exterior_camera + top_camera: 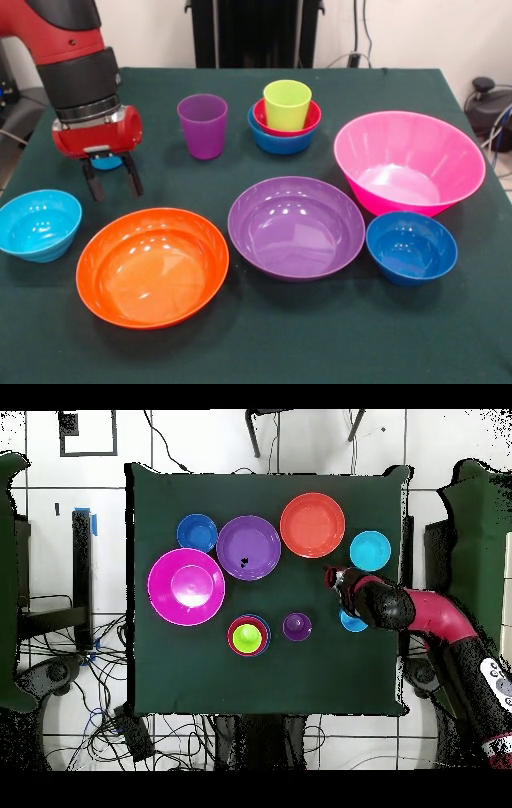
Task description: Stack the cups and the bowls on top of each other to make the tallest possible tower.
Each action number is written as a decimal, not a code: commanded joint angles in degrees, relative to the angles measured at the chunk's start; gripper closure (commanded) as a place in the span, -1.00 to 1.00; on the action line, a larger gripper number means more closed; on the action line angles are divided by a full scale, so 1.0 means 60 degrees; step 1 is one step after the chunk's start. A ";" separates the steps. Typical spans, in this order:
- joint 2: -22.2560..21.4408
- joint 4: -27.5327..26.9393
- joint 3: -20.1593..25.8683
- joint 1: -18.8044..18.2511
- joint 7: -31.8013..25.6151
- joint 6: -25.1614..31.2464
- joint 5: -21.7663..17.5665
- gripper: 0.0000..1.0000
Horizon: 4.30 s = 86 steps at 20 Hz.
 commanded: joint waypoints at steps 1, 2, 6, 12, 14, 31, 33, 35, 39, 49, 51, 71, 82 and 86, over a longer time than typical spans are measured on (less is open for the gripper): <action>0.0497 -0.0799 0.0231 0.0205 -0.3441 0.1249 -0.0523 -1.00; 0.0489 -0.0828 0.0235 0.0199 -0.3454 0.1288 -0.0515 -1.00; 0.0468 -0.0914 0.0275 0.0169 -0.3545 0.1408 -0.0488 -1.00; 0.0557 -0.1044 0.0322 0.0149 -0.3654 0.1478 -0.0515 -1.00; 0.0639 -0.1033 0.0301 0.0084 -0.3668 0.1417 -0.0575 -1.00; 0.0473 -0.0901 0.0479 -0.0340 -0.3696 0.1631 -0.0676 -1.00; 0.0403 -0.0866 0.0482 -0.0363 -0.3696 0.1658 -0.0648 -1.00; 0.0401 -0.0893 0.0488 -0.0362 -0.3736 0.1679 -0.0626 -1.00; 0.0469 -0.1062 0.0504 -0.0349 -0.3922 0.1773 -0.0561 -1.00; 0.0302 -0.1182 0.0543 -0.0347 -0.4142 0.2047 -0.0400 -1.00; 0.0312 -0.1245 0.0574 -0.0355 -0.4227 0.2132 -0.0360 -1.00; 0.0348 -0.1987 0.0879 -0.0407 -0.5113 0.3116 -0.0100 -1.00; -0.0112 -0.1297 0.0804 -0.0408 -0.4495 0.2992 0.0017 -1.00; -0.0866 -0.0411 0.0763 -0.0399 -0.3787 0.3195 0.0344 -1.00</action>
